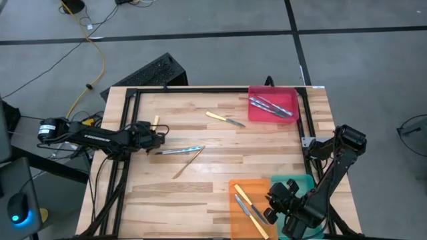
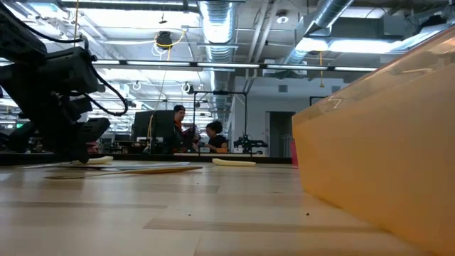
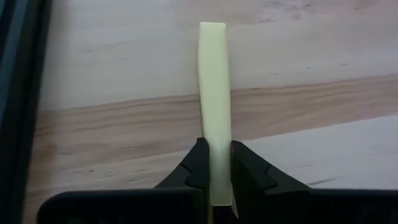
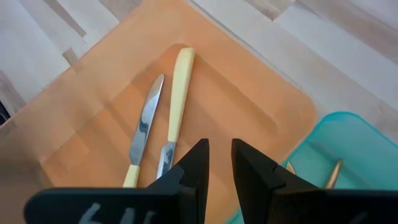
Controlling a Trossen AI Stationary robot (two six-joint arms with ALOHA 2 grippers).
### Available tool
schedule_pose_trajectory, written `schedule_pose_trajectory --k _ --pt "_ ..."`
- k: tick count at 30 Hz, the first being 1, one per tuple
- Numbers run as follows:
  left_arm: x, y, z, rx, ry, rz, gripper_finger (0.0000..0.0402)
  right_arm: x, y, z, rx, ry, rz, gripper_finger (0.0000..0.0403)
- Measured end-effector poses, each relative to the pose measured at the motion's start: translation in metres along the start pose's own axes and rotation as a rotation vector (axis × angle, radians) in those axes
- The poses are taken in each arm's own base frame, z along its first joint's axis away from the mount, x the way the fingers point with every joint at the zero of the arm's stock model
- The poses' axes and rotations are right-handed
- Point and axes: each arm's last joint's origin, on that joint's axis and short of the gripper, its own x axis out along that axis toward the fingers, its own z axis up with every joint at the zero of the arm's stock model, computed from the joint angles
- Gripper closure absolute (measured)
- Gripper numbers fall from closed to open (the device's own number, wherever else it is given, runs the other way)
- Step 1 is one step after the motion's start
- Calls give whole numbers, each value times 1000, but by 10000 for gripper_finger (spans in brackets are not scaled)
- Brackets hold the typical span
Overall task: Sort silverware by color (type)
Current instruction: Put the yellow knife into the orange bin
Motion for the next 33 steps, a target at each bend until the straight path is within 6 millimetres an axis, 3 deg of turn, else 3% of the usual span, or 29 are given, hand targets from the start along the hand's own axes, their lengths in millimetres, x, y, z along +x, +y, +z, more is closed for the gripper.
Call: schedule_pose_trajectory --k 10,20,33 --pt "-2 -19 7 4 -20 -182 382 0 0 0 2 -13 3 310" --pt "-9 -36 14 23 -99 -349 382 0 2 5 12 -156 38 310" --pt "-31 -63 26 75 -189 -732 382 18 12 36 5 -330 38 310"
